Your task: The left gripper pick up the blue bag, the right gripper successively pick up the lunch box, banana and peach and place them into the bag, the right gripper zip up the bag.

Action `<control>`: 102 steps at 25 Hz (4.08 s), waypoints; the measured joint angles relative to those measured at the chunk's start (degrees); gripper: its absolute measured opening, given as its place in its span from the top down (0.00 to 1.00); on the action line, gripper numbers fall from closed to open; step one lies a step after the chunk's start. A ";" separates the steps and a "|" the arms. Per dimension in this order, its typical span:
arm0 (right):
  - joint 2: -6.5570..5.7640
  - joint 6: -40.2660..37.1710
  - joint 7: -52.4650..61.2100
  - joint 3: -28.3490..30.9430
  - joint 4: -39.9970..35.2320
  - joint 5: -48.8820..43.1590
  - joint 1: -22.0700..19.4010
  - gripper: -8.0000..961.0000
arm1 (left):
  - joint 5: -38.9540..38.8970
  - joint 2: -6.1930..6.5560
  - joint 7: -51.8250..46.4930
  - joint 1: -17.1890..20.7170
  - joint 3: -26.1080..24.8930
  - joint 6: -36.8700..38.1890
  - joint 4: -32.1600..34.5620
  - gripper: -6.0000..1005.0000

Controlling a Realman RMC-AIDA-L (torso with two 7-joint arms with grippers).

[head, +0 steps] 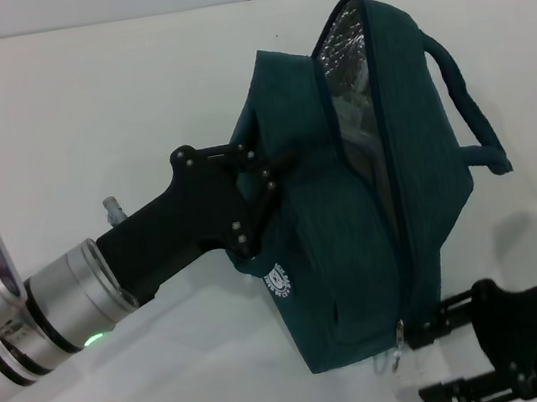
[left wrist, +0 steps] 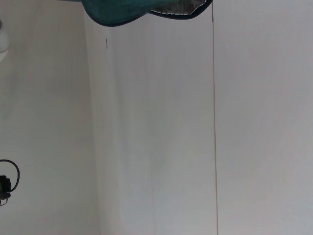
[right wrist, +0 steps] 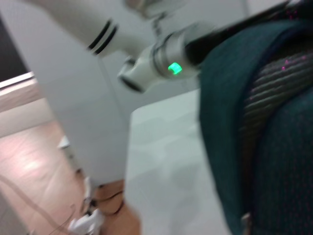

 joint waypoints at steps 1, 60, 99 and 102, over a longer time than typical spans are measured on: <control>0.08 0.07 -0.02 -0.86 0.01 0.10 0.06 0.39 | 0.00 0.00 0.00 0.00 0.00 0.00 0.00 0.96; -0.03 -6.08 -22.70 -2.49 -0.47 18.48 -3.37 0.96 | -8.47 0.01 6.99 0.63 -0.44 2.11 -4.47 0.76; 0.30 1.06 -25.69 -4.43 0.41 22.82 -0.24 0.96 | -13.47 0.95 -17.99 2.58 -0.47 0.90 0.93 0.18; 0.27 1.08 -25.71 -4.47 0.38 22.82 -0.13 0.96 | -13.47 1.06 -19.82 3.45 -0.46 0.97 1.85 0.18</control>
